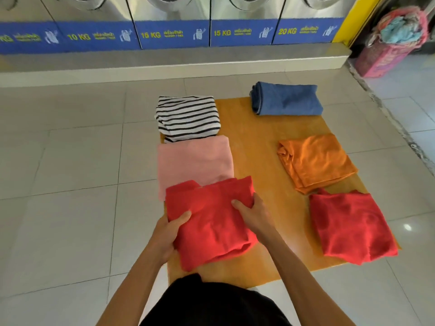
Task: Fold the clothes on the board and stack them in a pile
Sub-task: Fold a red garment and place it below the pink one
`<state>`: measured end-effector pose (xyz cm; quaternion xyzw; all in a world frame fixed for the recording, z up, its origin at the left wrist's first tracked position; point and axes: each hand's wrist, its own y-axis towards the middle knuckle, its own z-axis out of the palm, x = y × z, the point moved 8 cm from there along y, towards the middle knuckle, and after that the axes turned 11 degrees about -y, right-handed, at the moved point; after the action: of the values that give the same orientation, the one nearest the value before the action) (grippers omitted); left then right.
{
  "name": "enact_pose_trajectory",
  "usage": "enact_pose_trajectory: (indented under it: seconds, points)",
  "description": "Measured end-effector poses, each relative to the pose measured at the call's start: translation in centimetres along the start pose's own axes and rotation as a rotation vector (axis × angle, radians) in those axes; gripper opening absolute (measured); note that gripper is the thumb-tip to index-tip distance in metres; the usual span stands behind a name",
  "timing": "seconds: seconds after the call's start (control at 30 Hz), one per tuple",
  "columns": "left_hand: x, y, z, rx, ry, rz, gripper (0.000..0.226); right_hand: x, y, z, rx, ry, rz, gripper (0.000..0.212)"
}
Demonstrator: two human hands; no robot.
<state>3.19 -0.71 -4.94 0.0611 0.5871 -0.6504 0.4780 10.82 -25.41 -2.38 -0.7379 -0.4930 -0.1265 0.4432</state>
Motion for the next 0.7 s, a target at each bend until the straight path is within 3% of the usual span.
enact_pose_trajectory:
  seconds: [0.2, 0.3, 0.7]
  points:
    - [-2.8, 1.5, -2.0, -0.059, 0.059, 0.017, 0.037, 2.5, 0.9, 2.5, 0.062, 0.1, 0.011, 0.049]
    - [-1.3, 2.7, -3.4, -0.112, 0.185, -0.015, 0.046, 1.4, 0.9, 3.7, 0.066, -0.002, 0.039, 0.048]
    - [-1.5, 2.2, -4.9, -0.307, 0.349, 0.186, 0.06, -0.2, 1.3, 3.7, 0.024, -0.081, 0.013, 0.047]
